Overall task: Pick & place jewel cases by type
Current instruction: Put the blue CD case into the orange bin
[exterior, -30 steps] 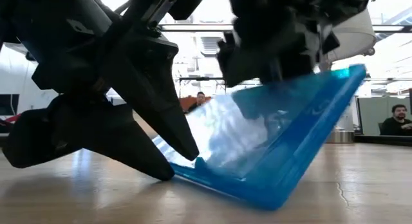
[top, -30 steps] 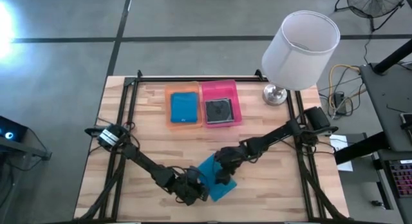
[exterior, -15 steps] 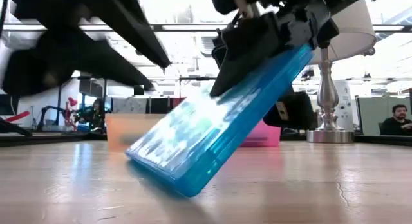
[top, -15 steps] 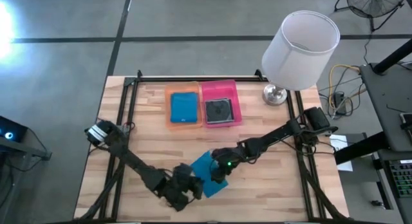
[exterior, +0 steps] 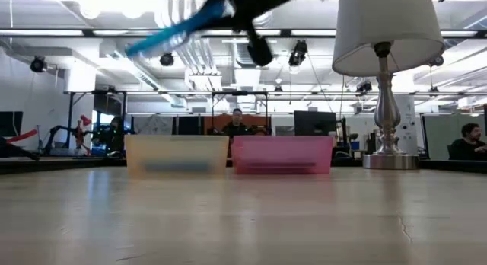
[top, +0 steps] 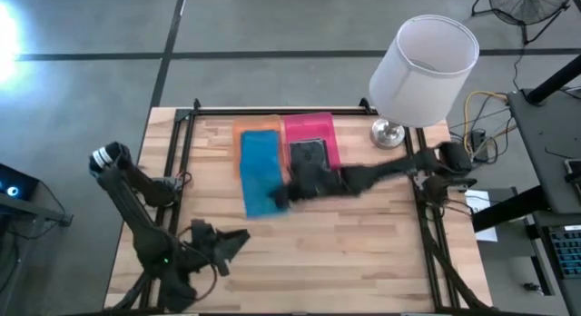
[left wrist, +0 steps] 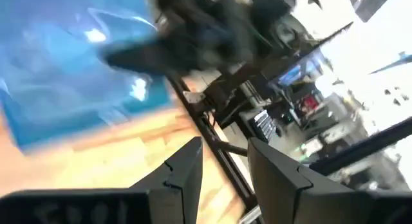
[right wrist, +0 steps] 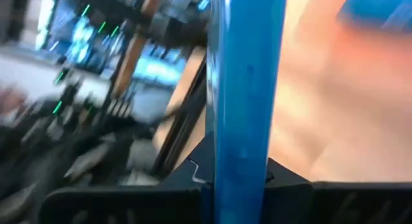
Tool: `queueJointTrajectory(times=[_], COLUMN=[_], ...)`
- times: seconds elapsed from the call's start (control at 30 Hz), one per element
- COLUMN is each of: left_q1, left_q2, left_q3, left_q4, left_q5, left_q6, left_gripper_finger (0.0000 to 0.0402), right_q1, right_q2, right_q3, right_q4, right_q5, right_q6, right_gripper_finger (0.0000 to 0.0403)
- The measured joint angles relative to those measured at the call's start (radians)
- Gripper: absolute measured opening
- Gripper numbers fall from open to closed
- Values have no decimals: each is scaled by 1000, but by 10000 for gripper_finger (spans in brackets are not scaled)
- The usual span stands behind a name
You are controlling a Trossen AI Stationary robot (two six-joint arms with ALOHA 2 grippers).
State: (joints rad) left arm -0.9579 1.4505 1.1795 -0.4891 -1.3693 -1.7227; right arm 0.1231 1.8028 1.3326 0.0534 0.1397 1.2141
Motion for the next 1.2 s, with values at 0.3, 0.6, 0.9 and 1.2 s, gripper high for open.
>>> queueJointTrajectory(times=[0.3, 0.6, 0.9, 1.2], left_q1=[-2, -3, -3, -3], left_q2=[-239, -479, -614, -700], left_q3=[-4, -7, -7, -8], left_q4=[-49, -320, -522, -619], left_q5=[-40, -17, -4, 0], left_q6=[361, 467, 465, 465], left_gripper_finger=[106, 106, 106, 106], right_q1=[-303, -356, -398, -389], right_q2=[252, 508, 623, 642], right_q3=[320, 638, 855, 890], right_q4=[-218, -403, -662, -787], right_q5=[-250, -227, -240, -276], right_q6=[-95, -88, -72, -43], right_gripper_finger=[13, 13, 13, 85])
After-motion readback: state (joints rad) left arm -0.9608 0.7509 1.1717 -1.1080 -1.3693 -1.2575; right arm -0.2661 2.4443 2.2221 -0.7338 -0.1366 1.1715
